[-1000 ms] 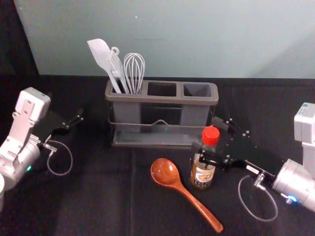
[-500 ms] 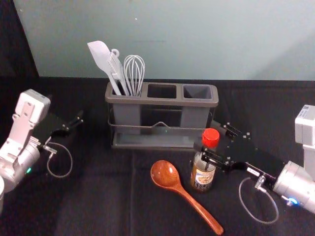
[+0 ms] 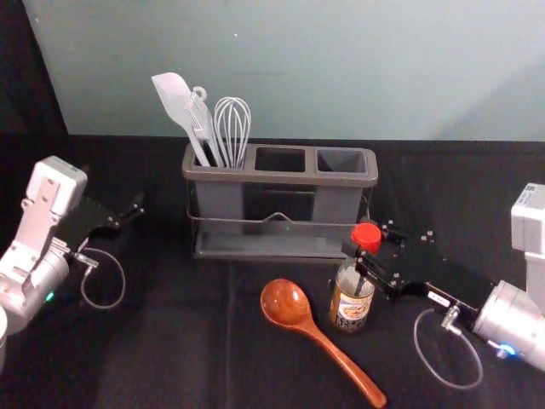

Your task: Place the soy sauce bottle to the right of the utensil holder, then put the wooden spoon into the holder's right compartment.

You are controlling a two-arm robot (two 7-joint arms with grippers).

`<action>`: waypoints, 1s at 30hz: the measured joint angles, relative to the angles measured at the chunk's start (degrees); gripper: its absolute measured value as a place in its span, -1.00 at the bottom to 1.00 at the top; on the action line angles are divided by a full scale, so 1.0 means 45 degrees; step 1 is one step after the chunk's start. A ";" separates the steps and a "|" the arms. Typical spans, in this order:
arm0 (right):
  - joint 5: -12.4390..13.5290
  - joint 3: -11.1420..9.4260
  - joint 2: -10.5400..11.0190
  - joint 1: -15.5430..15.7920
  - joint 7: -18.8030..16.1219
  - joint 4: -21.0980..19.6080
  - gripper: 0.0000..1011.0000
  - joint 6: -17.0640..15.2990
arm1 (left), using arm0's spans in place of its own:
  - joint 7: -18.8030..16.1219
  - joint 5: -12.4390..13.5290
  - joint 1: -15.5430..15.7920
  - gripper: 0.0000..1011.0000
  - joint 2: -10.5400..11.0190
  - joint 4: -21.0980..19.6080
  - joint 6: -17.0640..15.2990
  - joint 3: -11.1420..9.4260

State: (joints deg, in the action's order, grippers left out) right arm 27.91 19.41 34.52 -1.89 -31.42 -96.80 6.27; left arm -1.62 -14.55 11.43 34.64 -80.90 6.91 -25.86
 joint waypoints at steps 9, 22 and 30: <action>0.0140 -0.0321 0.0181 0.0357 -0.0068 -0.0364 -0.23 0.0385 | 0.0000 0.0001 0.0000 0.99 0.0000 0.0000 0.0001 0.0000; 0.0873 -0.2396 0.1129 0.2115 -0.0212 -0.1336 -0.23 0.1454 | 0.0000 0.0000 -0.0001 0.99 0.0000 0.0000 0.0001 0.0000; 0.0887 -0.3164 0.1003 0.1999 -0.0068 -0.0527 -0.23 0.1560 | 0.0000 0.0000 0.0000 0.99 0.0000 0.0000 0.0000 0.0000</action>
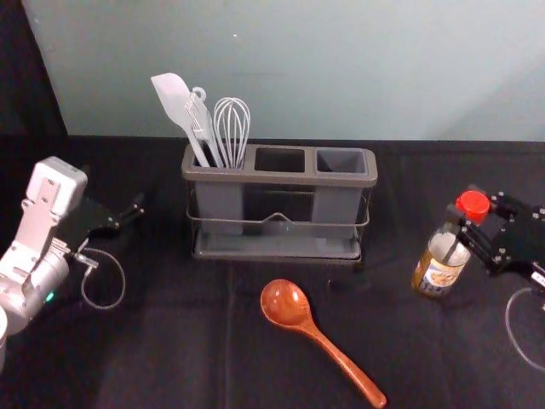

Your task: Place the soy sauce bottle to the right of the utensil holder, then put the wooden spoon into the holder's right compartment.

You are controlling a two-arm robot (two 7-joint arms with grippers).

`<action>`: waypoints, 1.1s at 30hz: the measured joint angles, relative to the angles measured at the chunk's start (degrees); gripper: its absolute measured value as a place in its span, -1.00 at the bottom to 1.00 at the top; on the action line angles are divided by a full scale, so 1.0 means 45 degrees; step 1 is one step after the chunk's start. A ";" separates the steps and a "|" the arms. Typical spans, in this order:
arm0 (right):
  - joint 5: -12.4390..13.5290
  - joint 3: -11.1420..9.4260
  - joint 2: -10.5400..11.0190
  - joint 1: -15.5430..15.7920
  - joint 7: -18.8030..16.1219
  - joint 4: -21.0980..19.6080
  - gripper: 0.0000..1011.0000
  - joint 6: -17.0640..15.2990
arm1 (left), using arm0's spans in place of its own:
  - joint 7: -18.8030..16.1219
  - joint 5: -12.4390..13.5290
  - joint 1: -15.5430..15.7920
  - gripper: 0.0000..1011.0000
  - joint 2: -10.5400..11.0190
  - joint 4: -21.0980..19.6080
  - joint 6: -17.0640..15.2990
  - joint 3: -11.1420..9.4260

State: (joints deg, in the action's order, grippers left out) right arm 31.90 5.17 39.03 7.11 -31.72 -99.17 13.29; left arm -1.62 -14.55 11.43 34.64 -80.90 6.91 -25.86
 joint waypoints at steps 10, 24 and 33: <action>-0.0808 0.0648 -0.0703 -0.1690 0.0100 0.1406 -0.23 -0.0390 | 0.0000 0.0000 0.0000 0.99 0.0000 0.0000 0.0000 0.0000; -0.1315 0.1599 -0.1650 -0.3649 0.0046 0.3118 -0.23 -0.0793 | 0.0000 0.0000 0.0000 0.99 0.0000 0.0000 0.0000 0.0000; -0.1404 0.1932 -0.2032 -0.4258 0.0045 0.3836 -0.23 -0.0955 | 0.0000 0.0000 0.0000 0.99 0.0000 0.0000 0.0000 0.0000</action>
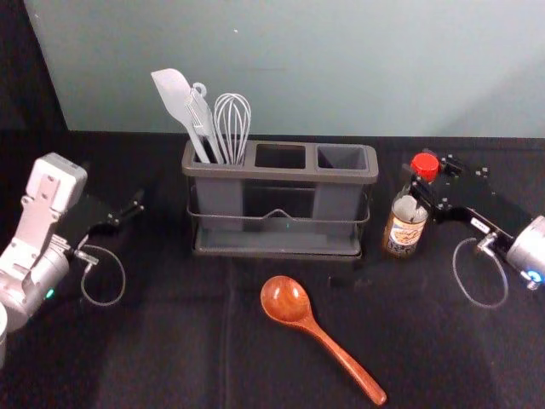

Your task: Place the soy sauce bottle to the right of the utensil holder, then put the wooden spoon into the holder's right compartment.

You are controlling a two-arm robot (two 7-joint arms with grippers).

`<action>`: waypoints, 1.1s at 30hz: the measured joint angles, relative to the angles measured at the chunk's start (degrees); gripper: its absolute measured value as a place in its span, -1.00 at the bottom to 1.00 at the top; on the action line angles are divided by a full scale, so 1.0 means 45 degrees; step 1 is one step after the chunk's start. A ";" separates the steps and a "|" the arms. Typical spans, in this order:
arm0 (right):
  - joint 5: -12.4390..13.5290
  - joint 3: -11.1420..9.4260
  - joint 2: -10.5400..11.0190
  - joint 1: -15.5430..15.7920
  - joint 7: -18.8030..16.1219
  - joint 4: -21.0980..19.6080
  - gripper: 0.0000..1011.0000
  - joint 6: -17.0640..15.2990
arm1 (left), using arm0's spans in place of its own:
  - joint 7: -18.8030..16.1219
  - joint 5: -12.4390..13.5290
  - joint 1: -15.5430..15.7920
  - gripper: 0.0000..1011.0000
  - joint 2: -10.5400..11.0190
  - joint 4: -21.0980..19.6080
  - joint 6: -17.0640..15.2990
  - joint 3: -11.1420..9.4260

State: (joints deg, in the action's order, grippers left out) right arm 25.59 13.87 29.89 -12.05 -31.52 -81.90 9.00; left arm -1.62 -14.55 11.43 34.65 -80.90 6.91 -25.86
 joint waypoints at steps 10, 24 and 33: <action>-0.0070 0.0217 -0.0268 -0.0435 0.0043 0.0524 -0.23 -0.0150 | 0.0000 0.0000 0.0000 0.99 0.0000 0.0000 0.0000 0.0000; -0.0013 0.0269 -0.0324 -0.0521 0.0050 0.0663 -0.23 -0.0292 | 0.0000 0.0000 -0.0001 0.99 0.0000 0.0000 0.0000 0.0000; -0.0015 0.0257 -0.0315 -0.0513 0.0047 0.0635 0.16 -0.0257 | 0.0000 0.0000 0.0000 0.99 0.0000 0.0001 0.0000 0.0000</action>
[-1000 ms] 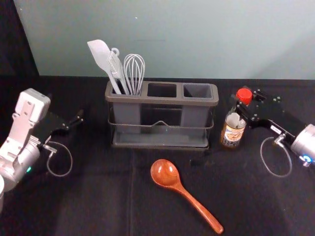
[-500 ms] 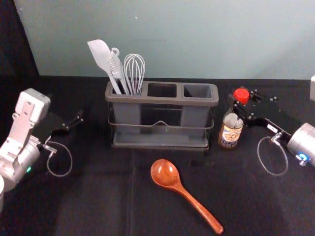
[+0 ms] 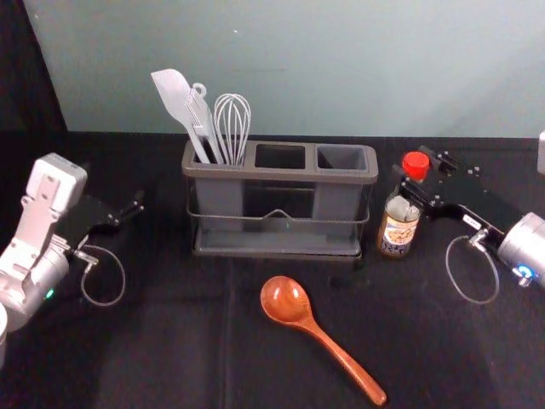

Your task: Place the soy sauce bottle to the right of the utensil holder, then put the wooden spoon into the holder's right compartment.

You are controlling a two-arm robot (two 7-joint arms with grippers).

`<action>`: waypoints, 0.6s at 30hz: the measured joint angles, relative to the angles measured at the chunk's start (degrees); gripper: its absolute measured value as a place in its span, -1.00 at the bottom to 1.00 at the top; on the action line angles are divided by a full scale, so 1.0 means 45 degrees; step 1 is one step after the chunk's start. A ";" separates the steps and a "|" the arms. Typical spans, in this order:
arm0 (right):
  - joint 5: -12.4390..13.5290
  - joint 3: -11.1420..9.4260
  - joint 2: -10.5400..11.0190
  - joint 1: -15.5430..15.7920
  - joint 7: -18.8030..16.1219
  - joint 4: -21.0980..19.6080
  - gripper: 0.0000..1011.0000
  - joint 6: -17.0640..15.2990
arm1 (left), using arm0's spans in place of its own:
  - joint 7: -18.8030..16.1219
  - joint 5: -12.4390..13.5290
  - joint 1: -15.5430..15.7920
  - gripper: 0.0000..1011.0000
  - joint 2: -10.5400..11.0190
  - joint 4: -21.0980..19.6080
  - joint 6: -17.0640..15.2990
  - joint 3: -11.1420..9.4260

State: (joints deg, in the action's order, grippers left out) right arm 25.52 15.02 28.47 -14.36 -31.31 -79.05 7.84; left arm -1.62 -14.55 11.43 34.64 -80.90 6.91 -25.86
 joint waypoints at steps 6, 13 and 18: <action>-0.0001 -0.0007 0.0004 0.0006 -0.0002 -0.0006 0.47 0.0008 | 0.0000 0.0000 0.0000 0.99 0.0000 0.0000 0.0000 0.0000; -0.0002 -0.0010 0.0010 0.0013 -0.0004 -0.0017 0.88 0.0018 | 0.0000 0.0000 0.0000 0.99 0.0000 -0.0001 0.0000 0.0000; -0.0001 -0.0010 0.0010 0.0014 -0.0004 -0.0021 0.98 0.0020 | 0.0001 0.0000 0.0000 0.99 0.0000 0.0000 0.0000 0.0000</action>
State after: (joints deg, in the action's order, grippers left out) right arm 25.52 14.98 28.52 -14.30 -31.33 -79.14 7.93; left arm -1.62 -14.55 11.43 34.64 -80.90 6.90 -25.86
